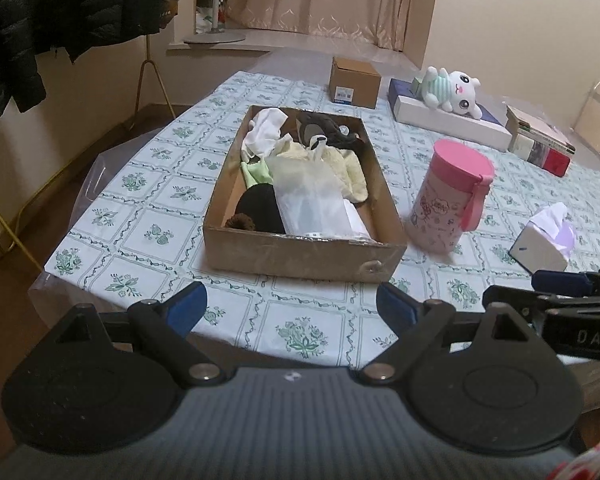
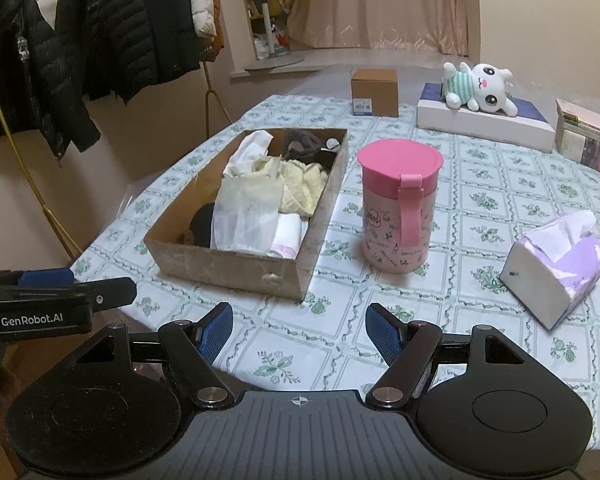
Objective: Organize soft objects
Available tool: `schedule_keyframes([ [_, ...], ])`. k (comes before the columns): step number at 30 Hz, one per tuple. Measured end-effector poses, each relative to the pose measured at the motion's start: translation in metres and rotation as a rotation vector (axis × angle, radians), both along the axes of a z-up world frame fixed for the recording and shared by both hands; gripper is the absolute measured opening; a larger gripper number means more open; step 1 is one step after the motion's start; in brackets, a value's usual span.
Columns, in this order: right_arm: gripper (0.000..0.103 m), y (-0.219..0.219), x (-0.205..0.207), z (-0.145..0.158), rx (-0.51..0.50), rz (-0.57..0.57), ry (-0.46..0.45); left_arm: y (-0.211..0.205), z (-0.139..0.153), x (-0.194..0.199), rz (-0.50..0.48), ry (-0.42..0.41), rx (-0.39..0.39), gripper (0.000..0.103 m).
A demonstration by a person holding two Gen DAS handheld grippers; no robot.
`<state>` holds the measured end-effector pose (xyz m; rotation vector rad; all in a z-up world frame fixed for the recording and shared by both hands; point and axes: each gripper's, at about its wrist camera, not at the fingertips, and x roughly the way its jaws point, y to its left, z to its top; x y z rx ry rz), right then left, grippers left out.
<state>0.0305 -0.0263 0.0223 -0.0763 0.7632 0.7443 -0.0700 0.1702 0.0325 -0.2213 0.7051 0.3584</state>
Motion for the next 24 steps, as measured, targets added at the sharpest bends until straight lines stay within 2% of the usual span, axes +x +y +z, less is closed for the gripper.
schedule_keyframes([
  [24, 0.073, 0.0020, 0.0009, -0.0072, -0.031, -0.031, -0.003, -0.0097, -0.0035, 0.0070, -0.019, 0.031, 0.078, 0.091],
])
